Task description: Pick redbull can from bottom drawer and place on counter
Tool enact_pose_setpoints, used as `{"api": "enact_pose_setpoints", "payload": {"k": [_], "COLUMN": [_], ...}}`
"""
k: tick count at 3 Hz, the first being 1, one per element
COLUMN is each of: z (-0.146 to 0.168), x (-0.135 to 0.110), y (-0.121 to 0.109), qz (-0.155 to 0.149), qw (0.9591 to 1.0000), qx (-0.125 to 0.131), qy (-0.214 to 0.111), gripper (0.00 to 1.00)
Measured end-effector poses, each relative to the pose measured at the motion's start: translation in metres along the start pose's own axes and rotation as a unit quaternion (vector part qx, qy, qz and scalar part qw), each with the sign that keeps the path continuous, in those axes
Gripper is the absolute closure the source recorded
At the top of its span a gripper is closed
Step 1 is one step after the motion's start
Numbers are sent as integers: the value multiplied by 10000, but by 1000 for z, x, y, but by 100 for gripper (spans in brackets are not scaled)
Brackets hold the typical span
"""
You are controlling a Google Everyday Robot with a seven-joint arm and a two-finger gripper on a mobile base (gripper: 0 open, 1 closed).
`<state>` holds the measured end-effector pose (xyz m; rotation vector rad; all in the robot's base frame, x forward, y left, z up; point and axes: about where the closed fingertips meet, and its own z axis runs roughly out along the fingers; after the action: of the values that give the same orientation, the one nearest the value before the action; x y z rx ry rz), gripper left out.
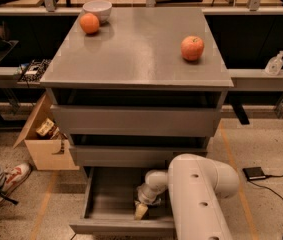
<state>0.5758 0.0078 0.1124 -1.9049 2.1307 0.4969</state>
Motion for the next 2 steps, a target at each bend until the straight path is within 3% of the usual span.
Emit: {"api": "enact_pose_setpoints", "payload": {"k": [2], "z": [4], "x": [-5], "y": [9], "qz": [-174], "qw": [9982], "qx": [175], "qy": [542], "gripper": [62]}}
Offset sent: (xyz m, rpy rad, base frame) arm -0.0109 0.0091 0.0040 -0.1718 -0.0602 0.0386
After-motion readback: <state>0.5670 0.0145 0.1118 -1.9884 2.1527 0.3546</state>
